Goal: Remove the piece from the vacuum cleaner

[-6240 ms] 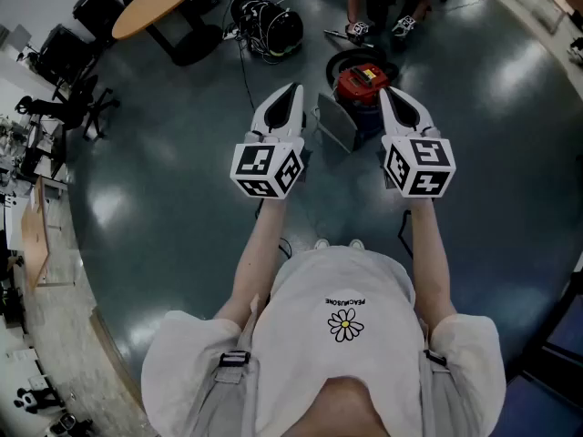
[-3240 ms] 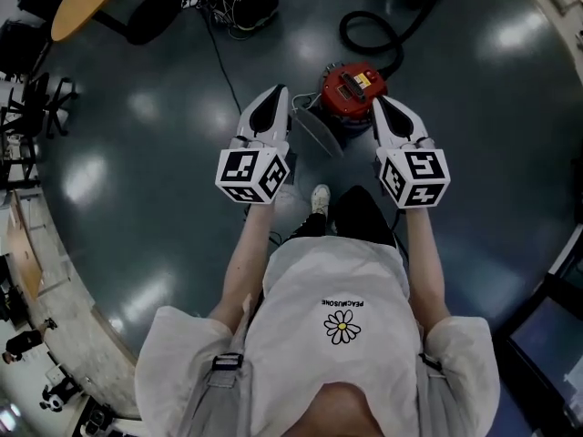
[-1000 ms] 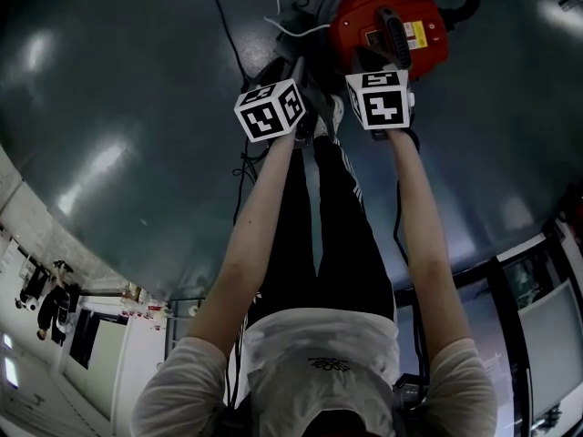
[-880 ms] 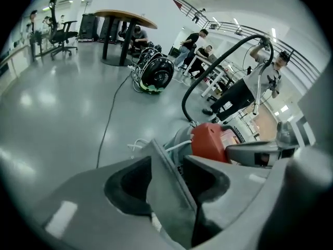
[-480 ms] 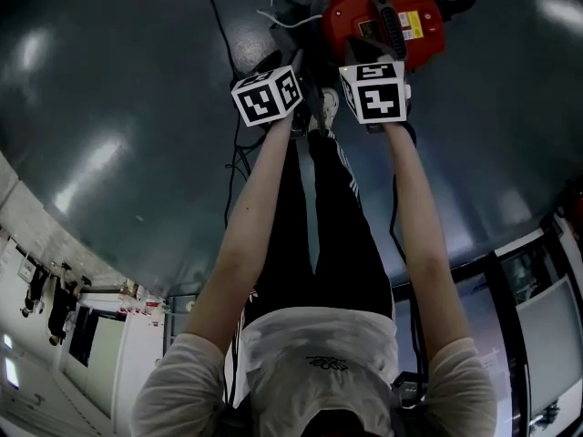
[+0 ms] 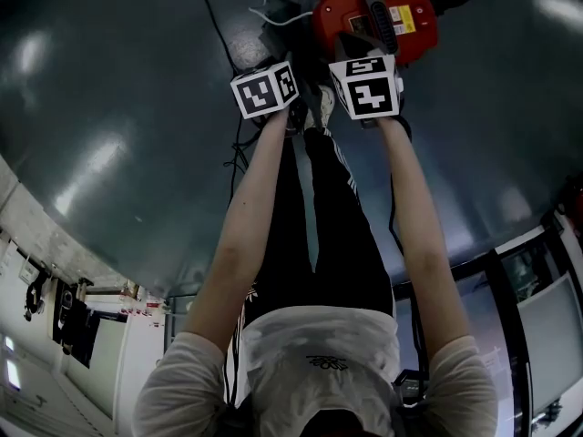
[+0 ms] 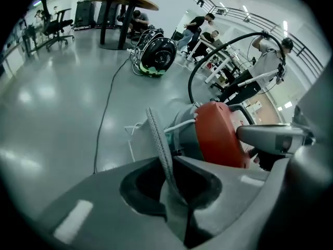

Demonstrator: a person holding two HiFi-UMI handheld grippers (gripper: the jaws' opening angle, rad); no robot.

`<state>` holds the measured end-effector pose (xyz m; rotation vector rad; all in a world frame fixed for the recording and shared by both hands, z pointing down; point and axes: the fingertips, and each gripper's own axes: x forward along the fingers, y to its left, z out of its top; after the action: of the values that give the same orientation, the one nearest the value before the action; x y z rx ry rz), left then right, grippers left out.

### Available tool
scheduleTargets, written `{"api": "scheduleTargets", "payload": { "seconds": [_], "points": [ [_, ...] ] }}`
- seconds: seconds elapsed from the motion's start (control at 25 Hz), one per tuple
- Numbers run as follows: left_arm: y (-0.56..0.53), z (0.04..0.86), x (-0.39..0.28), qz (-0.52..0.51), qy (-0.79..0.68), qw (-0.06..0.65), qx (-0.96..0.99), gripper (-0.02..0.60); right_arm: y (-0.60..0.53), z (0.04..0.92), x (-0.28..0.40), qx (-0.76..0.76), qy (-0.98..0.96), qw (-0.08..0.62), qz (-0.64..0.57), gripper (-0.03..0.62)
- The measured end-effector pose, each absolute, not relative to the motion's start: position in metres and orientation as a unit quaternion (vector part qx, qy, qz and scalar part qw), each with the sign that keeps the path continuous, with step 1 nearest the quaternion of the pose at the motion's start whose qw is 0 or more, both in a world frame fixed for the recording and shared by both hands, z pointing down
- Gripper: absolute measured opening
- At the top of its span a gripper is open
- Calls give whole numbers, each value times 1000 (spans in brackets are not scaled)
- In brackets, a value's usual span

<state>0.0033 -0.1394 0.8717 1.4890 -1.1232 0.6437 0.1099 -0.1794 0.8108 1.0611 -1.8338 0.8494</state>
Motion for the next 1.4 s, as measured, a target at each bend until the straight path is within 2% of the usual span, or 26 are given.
{"api": "scheduleTargets", "payload": {
  "seconds": [0.12, 0.52, 1.04, 1.16, 1.4],
  "points": [
    [-138, 867, 4, 281, -479, 528, 642, 21, -178, 811, 110, 419, -732, 418, 337, 23],
    [-126, 863, -16, 324, -462, 471, 678, 18, -178, 808, 107, 413, -727, 432, 337, 23],
    [-104, 864, -36, 307, -477, 482, 667, 18, -179, 811, 109, 426, -721, 436, 329, 23],
    [-84, 871, -59, 332, -490, 480, 647, 17, -179, 813, 111, 432, -718, 436, 329, 23],
    [-69, 857, -101, 310, -498, 454, 671, 17, -180, 811, 112, 446, -716, 431, 320, 23]
  ]
}}
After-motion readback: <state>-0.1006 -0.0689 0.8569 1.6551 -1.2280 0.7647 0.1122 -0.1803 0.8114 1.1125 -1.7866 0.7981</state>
